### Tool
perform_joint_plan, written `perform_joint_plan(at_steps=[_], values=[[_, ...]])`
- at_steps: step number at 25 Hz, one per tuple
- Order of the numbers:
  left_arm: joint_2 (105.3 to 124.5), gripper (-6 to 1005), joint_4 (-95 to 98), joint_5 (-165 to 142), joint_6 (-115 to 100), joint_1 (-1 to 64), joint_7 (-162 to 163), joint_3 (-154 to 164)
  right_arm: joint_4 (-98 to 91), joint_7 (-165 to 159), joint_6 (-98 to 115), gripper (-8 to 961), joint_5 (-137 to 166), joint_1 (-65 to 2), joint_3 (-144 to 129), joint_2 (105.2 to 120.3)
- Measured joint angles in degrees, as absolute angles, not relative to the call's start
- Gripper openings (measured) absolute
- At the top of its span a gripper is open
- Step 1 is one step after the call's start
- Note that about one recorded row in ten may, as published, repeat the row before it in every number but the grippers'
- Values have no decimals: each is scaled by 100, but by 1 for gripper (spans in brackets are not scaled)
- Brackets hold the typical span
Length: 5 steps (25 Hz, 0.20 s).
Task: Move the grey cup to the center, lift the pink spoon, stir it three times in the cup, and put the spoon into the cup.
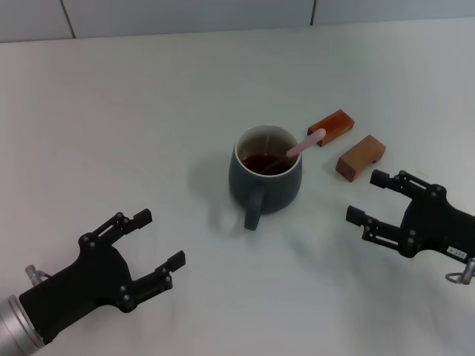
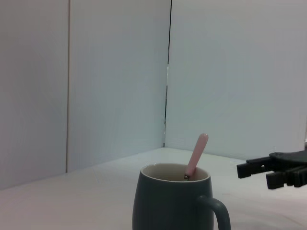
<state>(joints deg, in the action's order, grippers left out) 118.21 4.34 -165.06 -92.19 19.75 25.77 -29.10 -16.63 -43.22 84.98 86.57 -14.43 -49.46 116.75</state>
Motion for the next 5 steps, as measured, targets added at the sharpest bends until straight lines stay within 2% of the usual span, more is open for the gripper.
perform_joint_plan(at_steps=[5], values=[[11821, 814, 413, -16515, -9171, 1981, 2582, -2900, -1636, -4274, 8322, 783, 8738, -1502, -4969, 11682]])
